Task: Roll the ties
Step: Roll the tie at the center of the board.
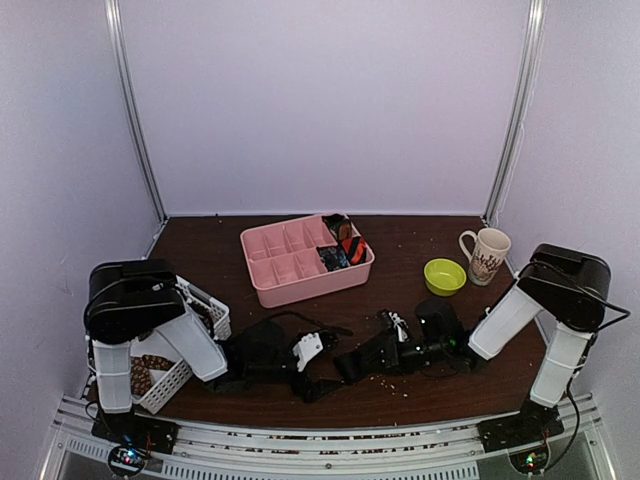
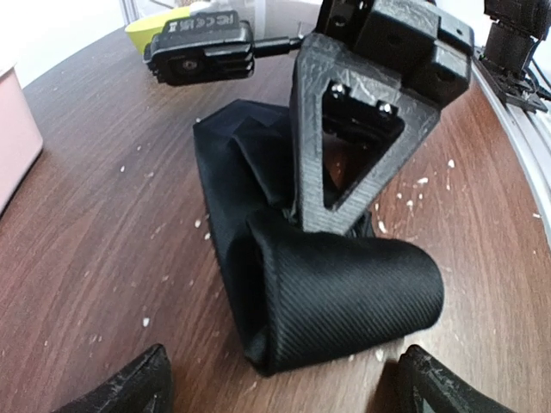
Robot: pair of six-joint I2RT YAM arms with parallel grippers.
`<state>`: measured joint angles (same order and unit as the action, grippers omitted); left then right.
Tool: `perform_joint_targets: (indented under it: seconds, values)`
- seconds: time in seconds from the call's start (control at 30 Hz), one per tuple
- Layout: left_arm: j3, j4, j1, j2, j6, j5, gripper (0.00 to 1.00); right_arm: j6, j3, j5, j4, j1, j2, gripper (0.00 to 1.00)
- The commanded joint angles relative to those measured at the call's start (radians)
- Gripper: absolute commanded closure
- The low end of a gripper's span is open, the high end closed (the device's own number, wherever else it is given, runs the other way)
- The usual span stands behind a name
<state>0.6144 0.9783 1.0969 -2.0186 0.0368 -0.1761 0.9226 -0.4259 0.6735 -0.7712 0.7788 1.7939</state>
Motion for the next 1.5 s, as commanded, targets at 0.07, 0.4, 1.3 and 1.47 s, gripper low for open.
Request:
perform_joint_targets:
  seconds: [0.07, 0.4, 1.3, 1.47]
  values:
    - [0.062, 0.119, 0.006, -0.048, -0.007, -0.011, 0.07, 0.002, 0.040, -0.056, 0.092, -0.012, 0.046, 1.00]
    - [0.042, 0.209, 0.097, -0.064, 0.047, 0.118, 0.06, 0.014, 0.030, -0.071, 0.116, -0.011, 0.041, 1.00]
    - [0.054, -0.337, 0.017, 0.071, 0.004, 0.089, 0.65, 0.008, -0.001, -0.013, 0.180, 0.007, -0.185, 0.61]
    - [0.106, -0.575, -0.015, 0.122, -0.060, -0.007, 0.65, -0.081, -0.100, -0.036, 0.353, 0.007, -0.220, 0.61]
